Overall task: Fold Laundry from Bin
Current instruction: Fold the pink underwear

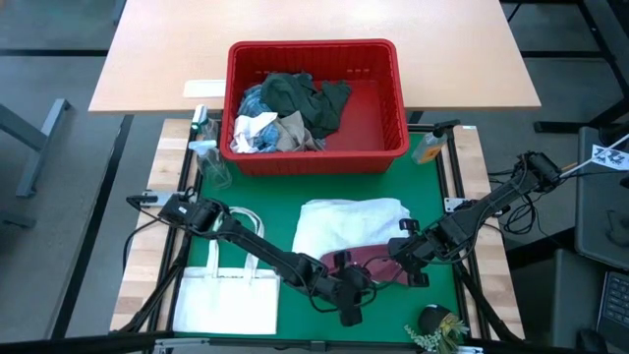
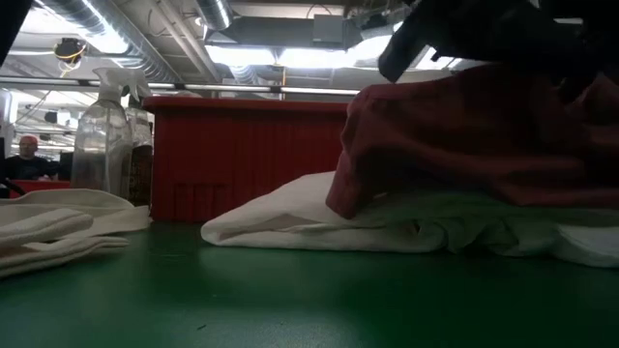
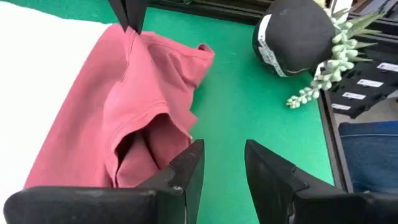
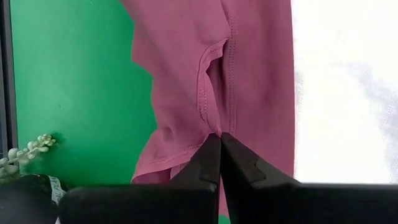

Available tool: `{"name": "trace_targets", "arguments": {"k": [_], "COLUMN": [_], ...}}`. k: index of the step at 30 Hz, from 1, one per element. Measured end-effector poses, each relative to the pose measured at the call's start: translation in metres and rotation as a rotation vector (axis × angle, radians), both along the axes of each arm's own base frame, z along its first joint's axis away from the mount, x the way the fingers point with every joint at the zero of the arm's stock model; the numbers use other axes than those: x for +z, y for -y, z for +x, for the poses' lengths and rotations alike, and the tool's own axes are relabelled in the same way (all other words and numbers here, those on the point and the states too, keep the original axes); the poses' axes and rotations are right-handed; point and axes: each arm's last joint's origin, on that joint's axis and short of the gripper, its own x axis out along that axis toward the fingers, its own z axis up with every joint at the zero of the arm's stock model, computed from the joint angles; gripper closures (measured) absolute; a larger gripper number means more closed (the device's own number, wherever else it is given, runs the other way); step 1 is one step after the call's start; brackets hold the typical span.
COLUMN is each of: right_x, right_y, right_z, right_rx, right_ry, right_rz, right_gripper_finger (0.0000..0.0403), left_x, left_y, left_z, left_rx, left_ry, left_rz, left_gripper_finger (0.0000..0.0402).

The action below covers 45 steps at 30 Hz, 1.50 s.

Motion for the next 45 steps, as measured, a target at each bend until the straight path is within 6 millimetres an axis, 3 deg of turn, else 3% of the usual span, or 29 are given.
{"name": "trace_targets", "arguments": {"k": [23,26,30,40,45], "right_x": [0.0,0.0,0.0,0.005,0.011], "right_y": [0.0,0.0,-0.001,-0.012,-0.02], "right_z": [0.0,0.0,0.0,0.006,0.011], "right_rx": [0.0,0.0,0.008,0.084,0.143], "right_ry": [0.001,0.001,-0.013,-0.008,0.001], "right_rz": [0.001,0.0,0.021,0.249,0.414], "right_gripper_finger": [0.0396,0.0396,0.0396,0.0396,0.0396], "left_x": [-0.007,-0.007,-0.007,0.031,0.036], "left_y": [-0.017,-0.022,-0.025,-0.018,-0.009], "left_z": [0.0,0.002,0.004,0.001,-0.001], "left_rx": [0.093,0.094,0.062,-0.064,-0.115], "left_ry": [-0.068,-0.072,-0.083,-0.059,-0.072], "left_rz": [0.095,0.085,0.046,-0.186,-0.277], "left_gripper_finger": [0.0296,0.0317,0.0378,0.0398,0.0399]}}
